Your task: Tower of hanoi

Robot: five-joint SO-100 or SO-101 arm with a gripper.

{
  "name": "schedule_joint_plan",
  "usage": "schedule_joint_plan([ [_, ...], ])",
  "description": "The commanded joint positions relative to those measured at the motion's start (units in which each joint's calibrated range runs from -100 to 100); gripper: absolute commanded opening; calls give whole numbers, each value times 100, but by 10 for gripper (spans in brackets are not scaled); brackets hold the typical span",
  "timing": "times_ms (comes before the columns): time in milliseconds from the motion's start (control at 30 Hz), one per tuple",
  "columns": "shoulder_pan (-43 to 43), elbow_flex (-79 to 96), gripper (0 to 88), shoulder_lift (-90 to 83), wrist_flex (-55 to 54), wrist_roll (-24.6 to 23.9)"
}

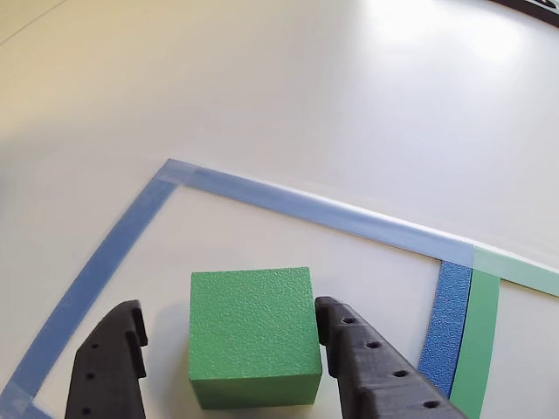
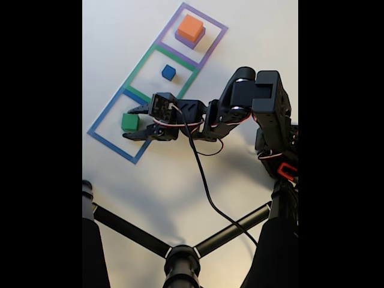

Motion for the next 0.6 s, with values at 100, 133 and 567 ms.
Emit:
schedule_joint_plan([
  [100, 122, -197, 269, -439, 9, 94],
  [133, 122, -206, 270, -559, 98, 94],
  [567, 336, -234, 46, -3780, 3643, 94],
])
